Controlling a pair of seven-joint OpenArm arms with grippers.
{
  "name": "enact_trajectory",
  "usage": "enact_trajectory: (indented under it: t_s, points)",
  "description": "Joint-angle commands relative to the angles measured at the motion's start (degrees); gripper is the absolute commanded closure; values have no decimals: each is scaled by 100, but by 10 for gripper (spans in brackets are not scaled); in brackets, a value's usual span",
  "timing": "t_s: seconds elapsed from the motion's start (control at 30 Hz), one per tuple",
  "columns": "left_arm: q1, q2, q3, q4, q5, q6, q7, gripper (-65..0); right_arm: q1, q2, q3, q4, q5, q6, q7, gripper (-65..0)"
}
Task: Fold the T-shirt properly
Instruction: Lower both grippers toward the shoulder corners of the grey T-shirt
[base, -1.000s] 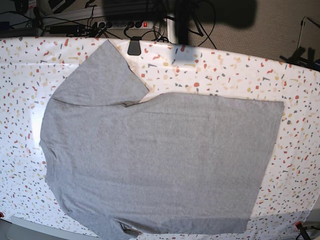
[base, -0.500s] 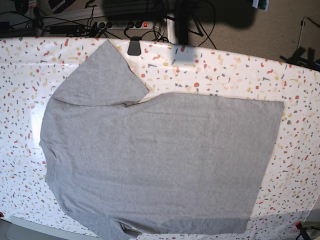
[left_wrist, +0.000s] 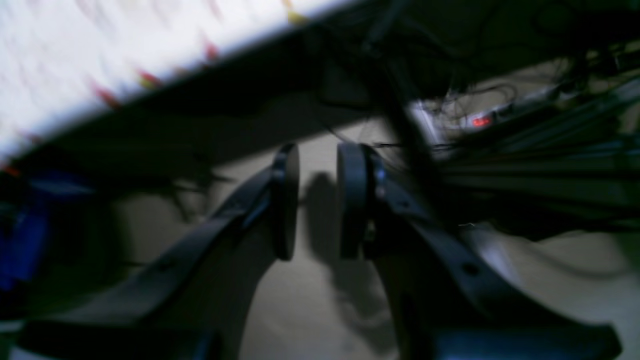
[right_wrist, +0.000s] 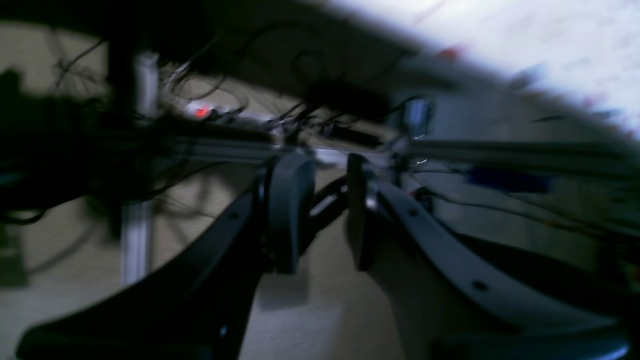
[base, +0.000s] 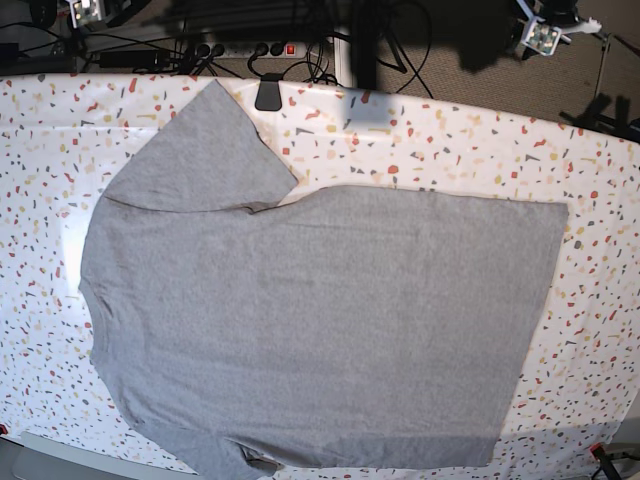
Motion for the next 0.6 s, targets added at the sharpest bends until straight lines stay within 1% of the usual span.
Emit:
enact_trajectory:
  t_s: [0.0, 0.07, 0.17, 0.2, 0.27, 0.33, 0.4, 0.47, 0.5, 0.57]
  points:
    - [90, -24, -20, 260, 26, 28, -131, -125, -96, 46, 177, 164, -7, 125, 50, -169]
    - [79, -96, -20, 579, 160, 26, -136, -125, -94, 44, 472, 334, -4, 330, 46, -169]
    - [76, -387, -20, 999, 153, 26, -136, -125, -92, 46, 866, 671, -4, 643, 74, -169]
    - [79, -509, -20, 1121, 151, 24, -136, -125, -79, 46, 992, 787, -4, 793, 103, -169]
    - [76, -769, -20, 1335, 162, -20, -181, -126, -44, 79, 1224, 1008, -7, 1200, 136, -169]
    - [74, -1034, -20, 1480, 227, -72, -367, -134, -35, 225, 1370, 1202, -4, 1561, 201, -169]
    - [46, -1329, -20, 1508, 476, -151, -750, -151, -35, 437, 1401, 1362, -4, 1700, 199, -169]
    - [44, -1628, -20, 1508, 970, -269, -1202, -162, -35, 669, 1401, 1467, -7, 1775, 197, -169]
    - [46, -1770, -20, 1508, 1283, -273, -1388, -162, -35, 798, 1401, 1493, -33, 1843, 197, -169]
    - [20, -2026, -20, 1508, 1816, -269, -1602, -162, -35, 1084, 1399, 1502, -343, 2087, 195, -169]
